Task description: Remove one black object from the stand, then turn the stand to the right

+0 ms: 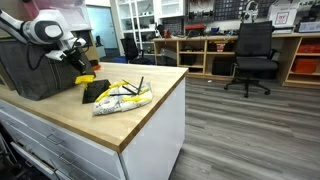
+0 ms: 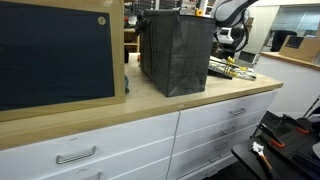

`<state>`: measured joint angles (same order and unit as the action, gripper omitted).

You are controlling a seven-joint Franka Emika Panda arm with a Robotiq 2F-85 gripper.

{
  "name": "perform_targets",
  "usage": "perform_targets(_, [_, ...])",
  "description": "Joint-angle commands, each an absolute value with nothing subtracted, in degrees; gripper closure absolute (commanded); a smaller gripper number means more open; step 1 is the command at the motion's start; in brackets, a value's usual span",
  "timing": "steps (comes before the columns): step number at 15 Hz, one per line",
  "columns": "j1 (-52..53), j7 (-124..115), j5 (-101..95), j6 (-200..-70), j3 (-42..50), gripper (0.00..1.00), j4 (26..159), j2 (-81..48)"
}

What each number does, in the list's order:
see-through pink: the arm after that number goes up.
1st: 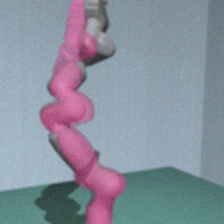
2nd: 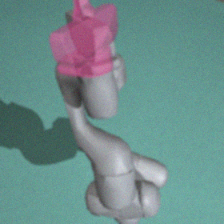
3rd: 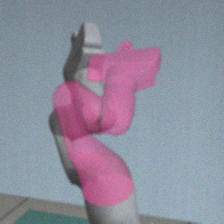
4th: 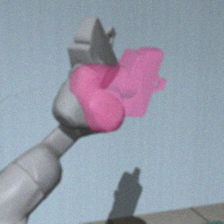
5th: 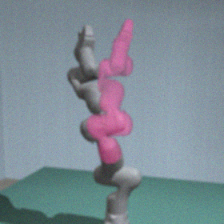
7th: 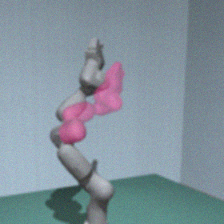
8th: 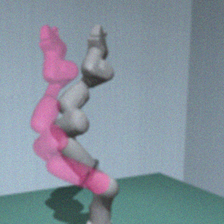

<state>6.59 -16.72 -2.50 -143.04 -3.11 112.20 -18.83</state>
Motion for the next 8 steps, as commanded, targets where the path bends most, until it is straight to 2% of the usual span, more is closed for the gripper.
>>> perform_targets(1, [6.72, -16.10, -2.25, -142.79, -2.37, 1.00, 111.89, -13.08])
perform_targets(8, [3.43, -17.46, -3.60, -140.68, 1.84, 1.00, 106.90, -10.97])
